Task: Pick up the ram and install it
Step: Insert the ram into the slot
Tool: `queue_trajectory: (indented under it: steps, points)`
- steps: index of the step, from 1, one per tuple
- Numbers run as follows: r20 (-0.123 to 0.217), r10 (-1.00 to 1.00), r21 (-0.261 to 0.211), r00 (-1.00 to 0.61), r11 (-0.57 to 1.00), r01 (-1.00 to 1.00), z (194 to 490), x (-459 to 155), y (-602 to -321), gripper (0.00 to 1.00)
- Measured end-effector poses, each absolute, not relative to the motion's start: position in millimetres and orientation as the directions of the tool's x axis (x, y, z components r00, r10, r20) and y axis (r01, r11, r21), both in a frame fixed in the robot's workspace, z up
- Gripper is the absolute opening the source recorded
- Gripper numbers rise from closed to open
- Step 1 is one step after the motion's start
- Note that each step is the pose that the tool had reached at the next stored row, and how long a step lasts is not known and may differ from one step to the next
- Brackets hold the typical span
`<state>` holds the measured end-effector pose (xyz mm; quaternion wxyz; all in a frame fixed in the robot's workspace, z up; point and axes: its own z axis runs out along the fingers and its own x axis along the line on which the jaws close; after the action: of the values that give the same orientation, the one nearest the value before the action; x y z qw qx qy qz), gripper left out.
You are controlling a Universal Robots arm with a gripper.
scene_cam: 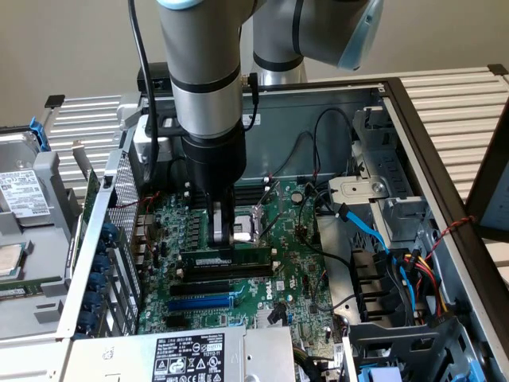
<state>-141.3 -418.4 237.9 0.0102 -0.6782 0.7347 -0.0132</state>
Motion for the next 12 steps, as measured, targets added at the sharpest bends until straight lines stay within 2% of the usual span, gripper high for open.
queue_trajectory:
  steps: [12]
  points:
    - [0.003,-0.999,-0.033,-0.037,0.037,-0.999,235.5,-140.8,-414.8,0.12]
